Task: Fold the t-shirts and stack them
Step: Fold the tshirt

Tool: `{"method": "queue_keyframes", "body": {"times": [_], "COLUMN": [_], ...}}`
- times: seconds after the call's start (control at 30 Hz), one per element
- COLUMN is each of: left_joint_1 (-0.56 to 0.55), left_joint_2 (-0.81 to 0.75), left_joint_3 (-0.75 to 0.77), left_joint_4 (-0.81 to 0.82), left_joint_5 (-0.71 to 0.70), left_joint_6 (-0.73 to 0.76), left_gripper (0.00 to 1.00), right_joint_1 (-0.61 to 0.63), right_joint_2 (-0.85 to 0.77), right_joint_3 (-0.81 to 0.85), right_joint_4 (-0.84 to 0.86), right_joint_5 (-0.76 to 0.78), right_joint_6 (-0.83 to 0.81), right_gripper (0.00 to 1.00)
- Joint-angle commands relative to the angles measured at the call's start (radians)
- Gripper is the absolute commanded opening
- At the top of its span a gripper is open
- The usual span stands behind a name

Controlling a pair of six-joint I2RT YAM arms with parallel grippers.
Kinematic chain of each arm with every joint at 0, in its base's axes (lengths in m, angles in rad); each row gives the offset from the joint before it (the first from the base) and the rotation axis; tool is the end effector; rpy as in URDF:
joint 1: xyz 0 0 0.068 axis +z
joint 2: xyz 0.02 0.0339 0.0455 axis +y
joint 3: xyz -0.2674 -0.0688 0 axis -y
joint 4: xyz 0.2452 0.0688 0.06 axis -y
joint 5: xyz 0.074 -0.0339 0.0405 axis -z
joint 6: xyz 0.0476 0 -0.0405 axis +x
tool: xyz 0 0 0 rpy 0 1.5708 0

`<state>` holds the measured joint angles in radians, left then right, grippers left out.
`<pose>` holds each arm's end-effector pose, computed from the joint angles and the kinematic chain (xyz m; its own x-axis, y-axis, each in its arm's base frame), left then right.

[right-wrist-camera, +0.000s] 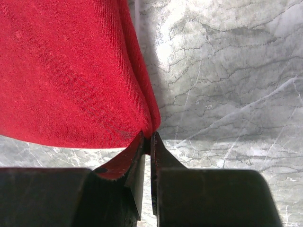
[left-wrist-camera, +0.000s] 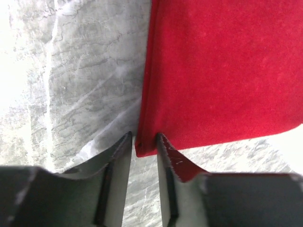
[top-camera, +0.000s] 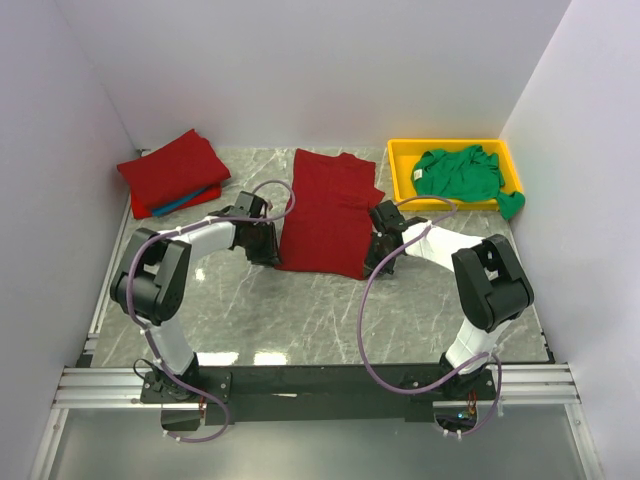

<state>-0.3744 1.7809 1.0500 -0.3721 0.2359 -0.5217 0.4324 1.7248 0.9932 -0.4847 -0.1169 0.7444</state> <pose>0.3241 -0.1393 0.1487 -0.9463 -0.1488 -0.2870 -0.0207 0.9138 -0.4056 0.2934 0.1415 0.1448 -0.9332 0.3104 -0.1812 0.2438 0.9170 0.3156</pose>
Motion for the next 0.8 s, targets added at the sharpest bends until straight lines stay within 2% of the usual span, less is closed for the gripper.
{"method": "queue_keyframes", "body": {"times": [0.0,0.3,0.4,0.53,0.63,0.77], "left_joint_1": [-0.015,-0.05,-0.058,-0.063,-0.063,-0.063], "left_joint_2": [0.048,0.075,0.084,0.089,0.069,0.015], "left_joint_3": [0.001,-0.01,-0.018,-0.022,-0.019,-0.018], "left_joint_4": [-0.041,-0.05,-0.053,-0.059,-0.065,-0.09], "left_joint_5": [-0.075,-0.109,-0.115,-0.129,-0.132,-0.13], "left_joint_6": [-0.003,-0.014,-0.015,-0.003,0.009,0.026], "left_gripper": [0.33,0.31,0.22,0.01,0.0,0.01], "right_joint_1": [0.006,0.006,0.005,0.006,0.006,0.006], "right_joint_2": [0.025,0.015,0.013,0.004,-0.016,-0.062], "right_joint_3": [-0.044,-0.034,-0.034,-0.041,-0.045,-0.071], "right_joint_4": [-0.012,-0.017,-0.015,-0.008,-0.009,-0.023], "right_joint_5": [0.042,0.048,0.046,0.039,0.036,0.04], "right_joint_6": [0.004,0.006,0.007,0.009,0.012,0.015], "right_gripper": [0.1,0.09,0.09,0.06,0.01,0.0]}}
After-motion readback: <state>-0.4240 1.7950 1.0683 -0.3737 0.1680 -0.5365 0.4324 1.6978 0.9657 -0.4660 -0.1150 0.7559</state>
